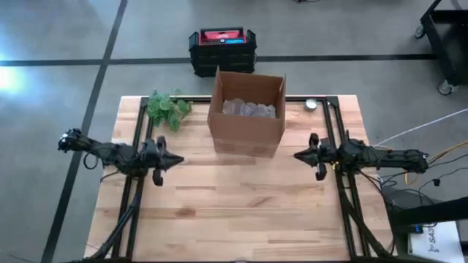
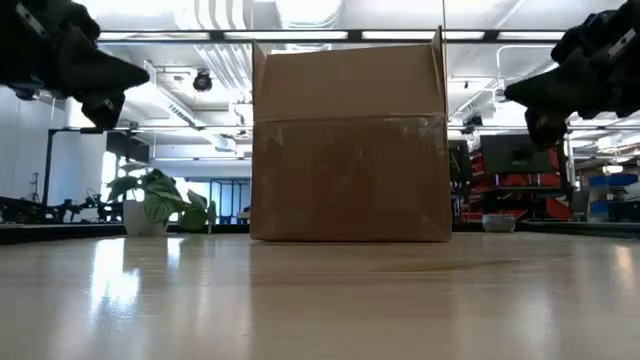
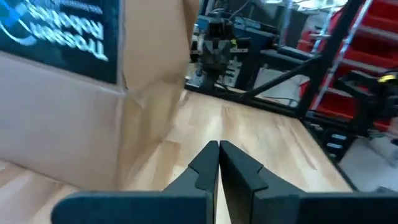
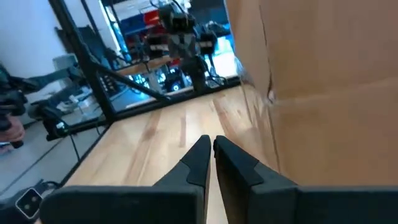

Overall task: Wrap mug
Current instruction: Return to Home Position

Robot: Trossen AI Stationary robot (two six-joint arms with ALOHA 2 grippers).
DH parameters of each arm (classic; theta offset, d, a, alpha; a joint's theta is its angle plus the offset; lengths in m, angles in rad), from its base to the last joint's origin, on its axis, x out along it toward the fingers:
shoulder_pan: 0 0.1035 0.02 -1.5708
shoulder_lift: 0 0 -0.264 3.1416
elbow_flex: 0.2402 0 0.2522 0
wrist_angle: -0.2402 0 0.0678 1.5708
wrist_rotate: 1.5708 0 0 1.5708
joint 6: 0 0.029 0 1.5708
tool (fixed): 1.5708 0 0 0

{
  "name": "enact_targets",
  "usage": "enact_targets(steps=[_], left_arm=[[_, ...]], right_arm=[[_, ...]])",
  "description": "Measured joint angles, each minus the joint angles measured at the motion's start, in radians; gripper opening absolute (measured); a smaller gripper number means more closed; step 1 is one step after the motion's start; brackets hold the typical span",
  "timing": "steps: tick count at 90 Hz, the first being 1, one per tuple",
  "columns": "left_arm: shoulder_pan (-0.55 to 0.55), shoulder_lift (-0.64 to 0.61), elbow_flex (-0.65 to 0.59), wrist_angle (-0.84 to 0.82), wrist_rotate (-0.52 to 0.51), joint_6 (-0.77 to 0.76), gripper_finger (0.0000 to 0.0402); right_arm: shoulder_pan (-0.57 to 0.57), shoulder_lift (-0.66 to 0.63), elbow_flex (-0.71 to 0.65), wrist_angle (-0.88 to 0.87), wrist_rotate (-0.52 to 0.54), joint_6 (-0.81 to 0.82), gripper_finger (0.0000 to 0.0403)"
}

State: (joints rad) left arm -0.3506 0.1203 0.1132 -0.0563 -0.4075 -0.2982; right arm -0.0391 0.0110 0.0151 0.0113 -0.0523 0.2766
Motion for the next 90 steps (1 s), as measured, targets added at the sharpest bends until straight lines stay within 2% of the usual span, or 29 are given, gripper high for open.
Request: enact_targets(steps=[10, 19, 32, 46, 57, 70, 84, 90], left_arm=[[0.008, -0.061, -0.045, 0.025, 0.059, -0.003, 0.0], [0.009, -0.115, -0.071, 0.035, 0.066, 0.012, 0.0], [0.017, -0.119, -0.082, 0.069, 0.095, 0.068, 0.0], [0.063, -0.12, -0.1, 0.107, 0.237, 0.113, 0.0], [0.14, -0.12, -0.103, 0.105, 0.235, 0.132, 0.0], [0.282, -0.12, -0.103, 0.101, 0.248, 0.16, 0.0], [0.436, -0.12, -0.103, 0.074, 0.407, 0.161, 0.0], [0.473, -0.115, -0.103, 0.075, 0.435, 0.168, 0.0]], right_arm=[[0.0, 0.001, 0.0, -0.001, 0.003, -0.031, 0.0009], [0.0, 0.014, 0.0, -0.002, 0.003, -0.052, 0.0009], [0.0, 0.033, 0.0, -0.003, 0.003, -0.051, 0.0009], [0.0, 0.038, 0.0, -0.003, 0.003, -0.051, 0.0009], [0.0, 0.038, -0.001, -0.001, 0.003, -0.052, 0.0009], [0.0, 0.038, -0.001, 0.0, 0.002, -0.052, 0.0009], [0.0, 0.038, -0.001, 0.0, 0.002, -0.051, 0.0009], [0.0, 0.038, -0.001, 0.0, 0.002, -0.051, 0.0009]])
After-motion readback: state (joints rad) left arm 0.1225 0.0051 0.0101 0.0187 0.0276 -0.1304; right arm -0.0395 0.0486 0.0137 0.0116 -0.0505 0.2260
